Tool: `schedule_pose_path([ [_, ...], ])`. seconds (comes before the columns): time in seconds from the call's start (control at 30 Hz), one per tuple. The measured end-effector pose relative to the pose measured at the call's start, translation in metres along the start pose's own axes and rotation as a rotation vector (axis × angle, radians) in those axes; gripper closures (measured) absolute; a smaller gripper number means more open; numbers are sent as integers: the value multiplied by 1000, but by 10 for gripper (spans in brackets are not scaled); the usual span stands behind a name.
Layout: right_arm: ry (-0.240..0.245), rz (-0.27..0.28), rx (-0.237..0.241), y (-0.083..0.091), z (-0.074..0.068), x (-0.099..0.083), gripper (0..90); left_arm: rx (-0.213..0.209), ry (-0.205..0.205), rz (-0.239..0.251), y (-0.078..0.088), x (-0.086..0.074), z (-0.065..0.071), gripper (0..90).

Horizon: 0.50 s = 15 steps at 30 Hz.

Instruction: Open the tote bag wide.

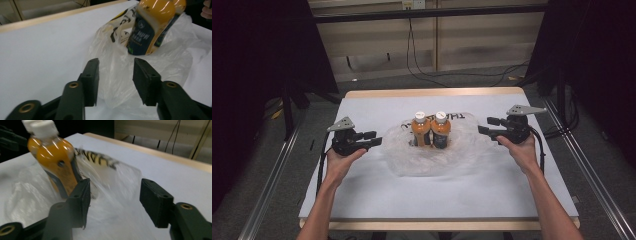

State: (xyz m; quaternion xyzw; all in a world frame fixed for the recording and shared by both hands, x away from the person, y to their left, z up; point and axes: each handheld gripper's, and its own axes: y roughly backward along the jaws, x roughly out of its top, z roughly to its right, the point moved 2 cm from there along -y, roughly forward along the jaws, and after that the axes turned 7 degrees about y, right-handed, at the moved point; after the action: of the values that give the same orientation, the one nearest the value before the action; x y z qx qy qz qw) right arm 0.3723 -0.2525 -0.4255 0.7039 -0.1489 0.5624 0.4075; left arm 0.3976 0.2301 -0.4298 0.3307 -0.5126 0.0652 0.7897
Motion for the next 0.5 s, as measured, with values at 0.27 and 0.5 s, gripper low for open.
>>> schedule_pose_path([
  [0.27,144,-108,173,-30,-36,36,900,-36,-148,-159,-51,20,29,880],
  [0.5,207,-336,213,-80,-38,32,900,-18,-129,-277,-89,26,24,898],
])
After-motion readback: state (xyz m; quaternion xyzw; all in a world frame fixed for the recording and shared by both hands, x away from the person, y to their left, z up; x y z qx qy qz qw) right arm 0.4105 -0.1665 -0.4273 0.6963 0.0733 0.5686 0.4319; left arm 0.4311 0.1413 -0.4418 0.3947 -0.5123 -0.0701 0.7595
